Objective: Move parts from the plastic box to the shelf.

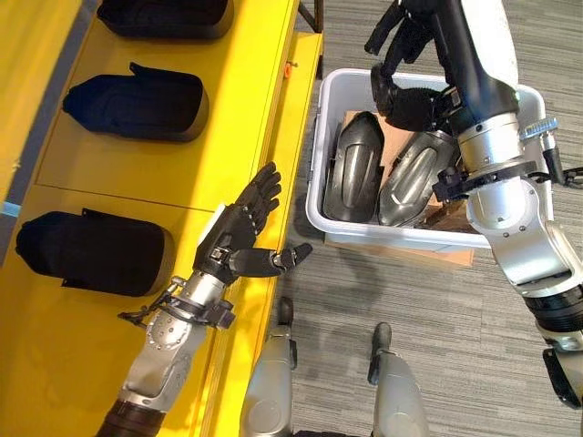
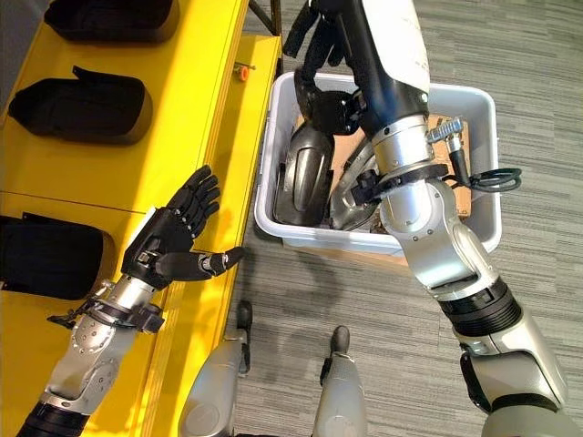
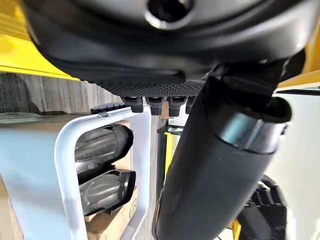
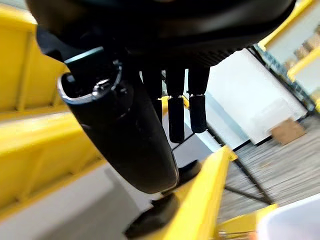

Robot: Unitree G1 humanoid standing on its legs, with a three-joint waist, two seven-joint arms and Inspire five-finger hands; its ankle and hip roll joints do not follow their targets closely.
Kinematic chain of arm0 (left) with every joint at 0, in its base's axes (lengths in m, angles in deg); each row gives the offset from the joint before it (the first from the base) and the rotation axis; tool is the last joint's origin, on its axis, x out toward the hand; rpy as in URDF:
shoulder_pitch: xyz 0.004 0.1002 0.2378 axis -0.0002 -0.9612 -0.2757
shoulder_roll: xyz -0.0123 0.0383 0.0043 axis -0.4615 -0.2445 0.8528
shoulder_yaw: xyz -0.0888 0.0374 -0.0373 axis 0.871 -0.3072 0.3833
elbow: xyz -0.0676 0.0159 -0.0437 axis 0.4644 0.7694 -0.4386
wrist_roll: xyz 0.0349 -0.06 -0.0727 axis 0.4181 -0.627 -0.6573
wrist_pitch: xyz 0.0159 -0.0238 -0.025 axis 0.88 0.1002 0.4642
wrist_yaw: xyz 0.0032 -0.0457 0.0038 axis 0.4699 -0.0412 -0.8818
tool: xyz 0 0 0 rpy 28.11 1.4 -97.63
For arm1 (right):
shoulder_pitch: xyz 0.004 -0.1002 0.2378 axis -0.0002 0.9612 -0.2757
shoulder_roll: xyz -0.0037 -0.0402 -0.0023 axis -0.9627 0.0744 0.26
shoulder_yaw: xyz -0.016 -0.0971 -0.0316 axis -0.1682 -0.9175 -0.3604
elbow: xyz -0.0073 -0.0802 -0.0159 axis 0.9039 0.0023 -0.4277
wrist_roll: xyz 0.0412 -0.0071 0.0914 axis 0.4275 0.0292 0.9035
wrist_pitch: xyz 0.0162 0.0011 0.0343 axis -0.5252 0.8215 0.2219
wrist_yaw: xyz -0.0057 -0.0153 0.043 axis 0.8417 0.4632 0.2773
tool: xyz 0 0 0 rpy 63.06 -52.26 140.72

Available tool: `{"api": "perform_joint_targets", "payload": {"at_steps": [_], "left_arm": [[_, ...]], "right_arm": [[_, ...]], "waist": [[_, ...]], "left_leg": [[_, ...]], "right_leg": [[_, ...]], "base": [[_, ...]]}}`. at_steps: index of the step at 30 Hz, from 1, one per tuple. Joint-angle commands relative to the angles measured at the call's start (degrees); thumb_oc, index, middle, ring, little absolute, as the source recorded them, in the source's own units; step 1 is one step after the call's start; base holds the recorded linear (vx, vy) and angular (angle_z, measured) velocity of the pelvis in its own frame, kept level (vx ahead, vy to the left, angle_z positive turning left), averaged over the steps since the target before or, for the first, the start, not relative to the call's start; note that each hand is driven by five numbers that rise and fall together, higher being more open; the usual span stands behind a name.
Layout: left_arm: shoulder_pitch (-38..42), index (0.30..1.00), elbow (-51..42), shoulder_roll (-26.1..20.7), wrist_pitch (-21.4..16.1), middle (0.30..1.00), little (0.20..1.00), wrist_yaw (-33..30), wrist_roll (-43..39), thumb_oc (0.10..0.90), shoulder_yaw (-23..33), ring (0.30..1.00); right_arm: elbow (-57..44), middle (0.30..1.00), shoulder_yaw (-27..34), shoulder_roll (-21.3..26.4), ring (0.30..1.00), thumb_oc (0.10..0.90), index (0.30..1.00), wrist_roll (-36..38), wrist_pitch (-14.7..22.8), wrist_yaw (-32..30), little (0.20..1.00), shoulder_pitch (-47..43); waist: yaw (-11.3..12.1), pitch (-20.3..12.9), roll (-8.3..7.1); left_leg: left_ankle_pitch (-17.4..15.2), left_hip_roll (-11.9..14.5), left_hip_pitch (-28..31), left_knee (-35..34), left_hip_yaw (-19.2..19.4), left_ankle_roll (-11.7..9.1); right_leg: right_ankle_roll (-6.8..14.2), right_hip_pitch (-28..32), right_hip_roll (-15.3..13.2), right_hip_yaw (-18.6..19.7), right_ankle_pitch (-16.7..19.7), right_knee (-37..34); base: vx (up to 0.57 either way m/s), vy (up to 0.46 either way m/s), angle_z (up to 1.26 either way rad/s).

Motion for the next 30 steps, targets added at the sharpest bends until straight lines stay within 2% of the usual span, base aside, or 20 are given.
{"api": "perform_joint_targets", "payload": {"at_steps": [1, 3, 9, 13, 17, 21, 30], "left_arm": [[-0.1, 1.0, -9.1, -0.9, -7.0, 1.0, 1.0, 2.0, -2.1, 0.9, 1.0, 1.0], [-0.1, 1.0, -8.9, -1.3, -6.9, 1.0, 1.0, 2.3, -2.4, 0.9, 1.1, 1.0], [0.0, 1.0, -8.5, -2.4, -7.3, 1.0, 1.0, 2.1, -3.2, 0.9, 0.9, 1.0], [0.6, 1.0, -8.2, -2.7, -7.7, 1.0, 1.0, 1.3, -3.3, 0.9, 0.3, 1.0], [0.7, 1.0, -8.0, -3.1, -8.4, 1.0, 1.0, 0.3, -3.4, 0.9, -0.2, 1.0], [1.0, 1.0, -7.6, -3.7, -10.0, 1.0, 1.0, -1.4, -3.1, 0.9, -1.2, 1.0], [0.6, 1.0, -8.7, -5.3, -11.5, 1.0, 1.0, -1.7, -4.6, 0.9, -1.2, 1.0]], "right_arm": [[-1.6, 1.0, 5.0, 4.3, 1.0, 0.9, 1.0, -10.5, 2.9, -1.1, 1.0, -3.7], [0.1, 1.0, 4.8, 6.0, 1.0, 0.9, 1.0, -13.2, 3.9, 0.9, 1.0, -3.5], [4.0, 1.0, 1.7, 12.6, 1.0, 0.9, 1.0, -11.7, 6.0, 1.4, 1.0, -4.1], [5.6, 1.0, -1.1, 15.2, 1.0, 0.9, 1.0, -13.1, 7.5, 2.3, 1.0, -6.2], [7.2, 1.0, -4.1, 16.5, 1.0, 0.9, 1.0, -16.4, 9.4, 1.9, 1.0, -8.3], [7.3, 1.0, -9.4, 18.7, 1.0, 0.9, 1.0, -21.8, 12.0, 1.1, 1.0, -12.5], [7.8, 1.0, -17.7, 19.3, 1.0, 0.9, 1.0, -25.2, 10.9, -1.3, 1.0, -20.6]], "waist": [[-0.1, -4.8, 0.32], [-0.2, -4.3, 0.52], [-0.7, -2.3, 0.97], [-1.0, -0.6, 1.42], [-0.9, -0.6, 1.81], [-0.5, -0.6, 1.99], [1.1, -0.6, 3.08]], "left_leg": [[-8.4, -0.2, 0.8, 3.5, 0.8, 1.4], [-8.1, -0.2, 0.1, 3.4, 0.5, 1.4], [-7.1, -0.1, -2.6, 3.7, 0.1, 1.1], [-6.4, -0.1, -5.1, 4.1, 0.1, 1.1], [-5.8, -0.3, -9.0, 4.9, -0.1, 1.2], [-5.8, -0.9, -15.7, 7.1, -0.4, 1.5], [-5.7, -1.8, -25.7, 11.4, -1.8, 1.6]], "right_leg": [[-4.4, 1.2, 1.7, -4.2, -4.3, 1.2], [-4.3, 0.5, 1.7, -4.1, -4.2, 1.3], [-4.0, -2.7, 1.6, -3.9, -3.9, 2.2], [-4.1, -5.7, 1.8, -3.6, -4.0, 3.5], [-4.3, -9.9, 1.8, -3.5, -4.1, 5.0], [-4.5, -17.8, 1.4, -3.2, -5.1, 9.8], [-5.5, -28.0, 1.0, -2.9, -7.0, 16.7]], "base": [[0.0, 0.0, 0.0], [-0.04, -0.005, -0.01], [-0.05, -0.006, -0.02], [-0.08, 0.013, -0.02], [-0.05, 0.014, -0.03], [-0.06, 0.011, -0.01], [-0.04, -0.003, 0.06]]}}
